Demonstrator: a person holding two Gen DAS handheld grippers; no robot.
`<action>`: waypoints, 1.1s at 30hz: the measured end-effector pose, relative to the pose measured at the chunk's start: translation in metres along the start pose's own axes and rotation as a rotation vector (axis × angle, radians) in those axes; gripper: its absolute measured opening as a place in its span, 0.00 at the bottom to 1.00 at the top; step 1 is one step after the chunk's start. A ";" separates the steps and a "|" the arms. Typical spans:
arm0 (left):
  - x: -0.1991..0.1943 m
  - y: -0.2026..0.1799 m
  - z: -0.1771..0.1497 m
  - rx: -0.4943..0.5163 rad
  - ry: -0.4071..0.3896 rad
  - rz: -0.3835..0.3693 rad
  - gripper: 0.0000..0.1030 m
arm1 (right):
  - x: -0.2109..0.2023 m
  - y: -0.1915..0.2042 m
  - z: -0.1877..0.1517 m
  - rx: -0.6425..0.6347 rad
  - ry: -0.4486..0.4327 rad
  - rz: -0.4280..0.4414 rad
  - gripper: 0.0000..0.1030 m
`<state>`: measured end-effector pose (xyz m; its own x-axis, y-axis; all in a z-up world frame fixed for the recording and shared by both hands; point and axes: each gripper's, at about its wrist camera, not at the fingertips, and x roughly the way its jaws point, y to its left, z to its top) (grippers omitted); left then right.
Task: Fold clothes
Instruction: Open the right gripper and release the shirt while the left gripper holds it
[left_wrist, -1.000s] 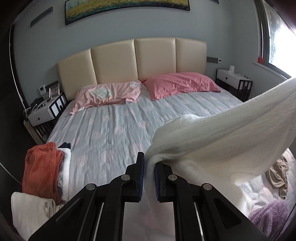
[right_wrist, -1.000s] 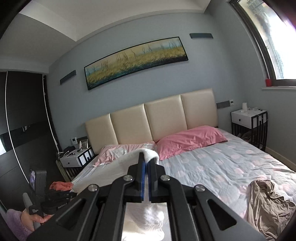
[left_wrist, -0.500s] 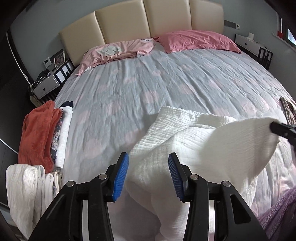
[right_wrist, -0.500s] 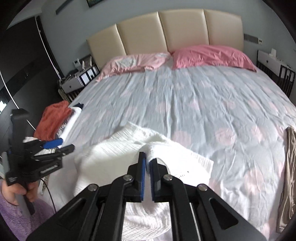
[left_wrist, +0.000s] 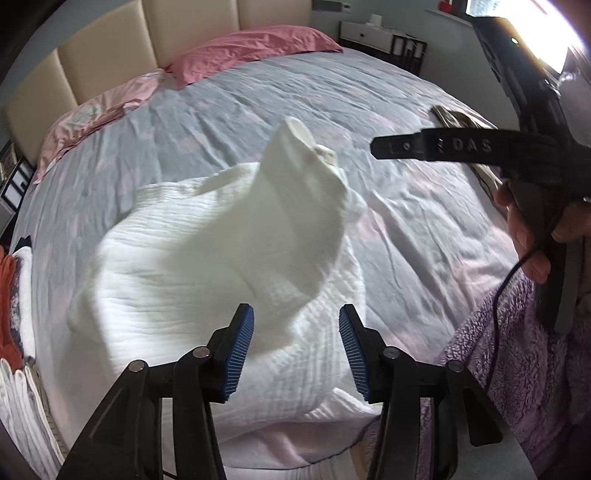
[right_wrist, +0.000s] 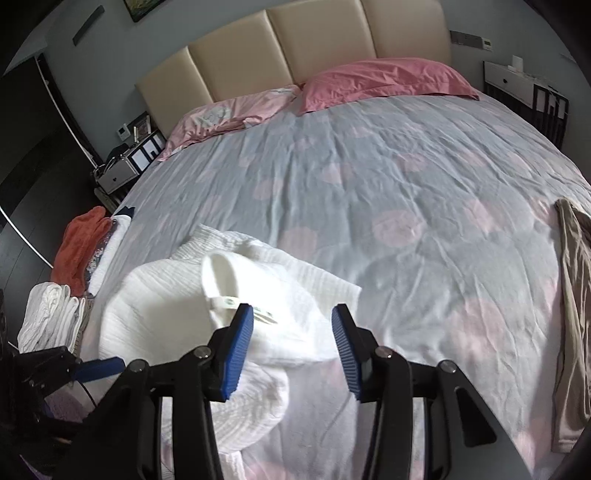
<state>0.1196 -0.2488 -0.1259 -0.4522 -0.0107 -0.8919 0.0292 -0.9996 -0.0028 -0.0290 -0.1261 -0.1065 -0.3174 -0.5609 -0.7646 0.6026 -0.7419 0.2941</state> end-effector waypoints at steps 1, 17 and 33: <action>0.006 -0.009 -0.001 0.016 0.010 -0.008 0.60 | 0.002 -0.009 -0.004 0.019 0.013 -0.016 0.42; 0.111 -0.022 -0.007 -0.079 0.204 0.082 0.31 | 0.040 -0.057 -0.014 0.178 0.103 -0.043 0.42; -0.032 0.187 0.007 -0.469 -0.073 0.198 0.08 | 0.053 -0.020 -0.012 -0.019 0.111 -0.016 0.42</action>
<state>0.1338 -0.4354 -0.0944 -0.4583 -0.2168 -0.8620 0.5094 -0.8588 -0.0548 -0.0491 -0.1370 -0.1593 -0.2446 -0.5043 -0.8281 0.6123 -0.7426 0.2714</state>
